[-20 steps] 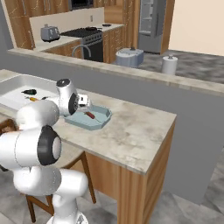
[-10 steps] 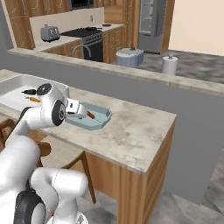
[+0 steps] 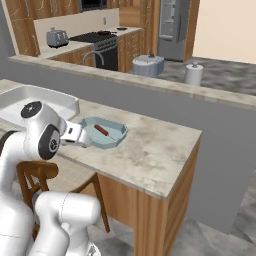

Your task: Place the cold items (carrot and eggplant) from the fridge in one tupperware on the dining counter. Place the warm items (kebab skewer and hot dog) in the stove area in another tupperware.

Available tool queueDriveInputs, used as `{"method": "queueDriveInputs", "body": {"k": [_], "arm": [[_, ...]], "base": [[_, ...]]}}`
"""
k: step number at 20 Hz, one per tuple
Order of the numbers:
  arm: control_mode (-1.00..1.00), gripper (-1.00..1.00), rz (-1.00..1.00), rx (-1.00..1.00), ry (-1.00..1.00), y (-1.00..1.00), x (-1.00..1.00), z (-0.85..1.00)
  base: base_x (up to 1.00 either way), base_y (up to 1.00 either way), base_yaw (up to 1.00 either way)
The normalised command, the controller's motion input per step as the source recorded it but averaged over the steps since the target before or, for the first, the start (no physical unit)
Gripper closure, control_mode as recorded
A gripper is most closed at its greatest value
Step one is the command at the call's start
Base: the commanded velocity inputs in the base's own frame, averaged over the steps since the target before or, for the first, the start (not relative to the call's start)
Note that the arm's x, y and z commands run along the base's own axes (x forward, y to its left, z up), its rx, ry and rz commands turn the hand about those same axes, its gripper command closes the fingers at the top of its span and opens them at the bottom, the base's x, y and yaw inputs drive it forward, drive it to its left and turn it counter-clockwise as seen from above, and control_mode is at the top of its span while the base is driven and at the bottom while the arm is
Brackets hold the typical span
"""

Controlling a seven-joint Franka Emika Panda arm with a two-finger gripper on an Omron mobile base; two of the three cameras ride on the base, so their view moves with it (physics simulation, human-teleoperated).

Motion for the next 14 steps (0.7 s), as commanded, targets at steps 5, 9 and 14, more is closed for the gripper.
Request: {"method": "queueDriveInputs", "body": {"k": [5, 9, 14], "arm": [[-1.0, -1.0, -0.01, 0.0, 0.1, 0.0, -0.82, 0.1], [-1.0, -1.0, -0.02, 0.0, 0.0, 0.0, -0.64, -0.11], [-1.0, -1.0, -0.13, 0.02, -0.06, -0.05, -0.46, -0.06]], "base": [[0.0, 0.0, 0.0], [0.0, 0.0, 0.0], [0.0, 0.0, 0.0]]}}
